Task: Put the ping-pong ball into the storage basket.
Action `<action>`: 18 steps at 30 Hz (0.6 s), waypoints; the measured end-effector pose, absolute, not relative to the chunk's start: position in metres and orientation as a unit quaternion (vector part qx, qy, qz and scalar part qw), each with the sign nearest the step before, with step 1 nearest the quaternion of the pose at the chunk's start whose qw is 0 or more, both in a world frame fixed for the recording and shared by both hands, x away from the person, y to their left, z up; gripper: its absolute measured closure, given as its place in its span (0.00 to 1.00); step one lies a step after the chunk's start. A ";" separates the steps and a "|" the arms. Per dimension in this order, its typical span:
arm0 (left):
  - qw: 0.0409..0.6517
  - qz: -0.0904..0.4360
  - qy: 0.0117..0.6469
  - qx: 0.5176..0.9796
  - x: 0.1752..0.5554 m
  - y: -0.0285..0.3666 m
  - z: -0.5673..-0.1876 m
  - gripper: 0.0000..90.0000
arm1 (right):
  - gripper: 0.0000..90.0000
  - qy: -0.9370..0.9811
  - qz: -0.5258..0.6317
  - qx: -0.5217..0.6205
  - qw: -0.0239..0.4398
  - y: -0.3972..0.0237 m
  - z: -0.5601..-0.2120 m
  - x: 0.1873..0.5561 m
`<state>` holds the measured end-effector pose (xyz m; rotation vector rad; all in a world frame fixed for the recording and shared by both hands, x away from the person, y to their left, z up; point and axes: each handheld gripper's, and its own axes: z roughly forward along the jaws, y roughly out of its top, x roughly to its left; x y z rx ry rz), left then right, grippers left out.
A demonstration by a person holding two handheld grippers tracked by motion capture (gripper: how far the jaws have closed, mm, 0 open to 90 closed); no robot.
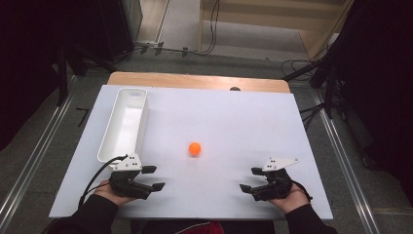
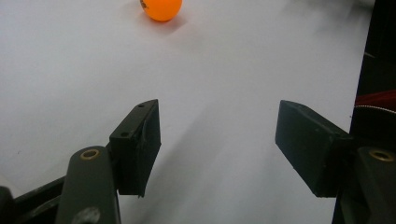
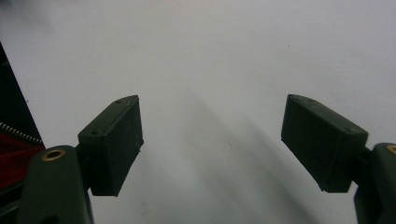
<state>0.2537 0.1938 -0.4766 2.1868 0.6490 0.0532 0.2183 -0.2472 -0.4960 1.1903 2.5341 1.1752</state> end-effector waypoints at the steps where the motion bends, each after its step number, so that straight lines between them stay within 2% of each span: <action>1: 0.418 0.021 0.259 0.871 0.254 0.194 -0.477 0.35 | 0.21 0.833 0.387 0.391 0.052 -0.247 -0.496 0.218; 18: 0.417 0.023 0.261 0.870 0.253 0.196 -0.477 0.35 | 0.21 0.835 0.388 0.387 0.052 -0.245 -0.495 0.220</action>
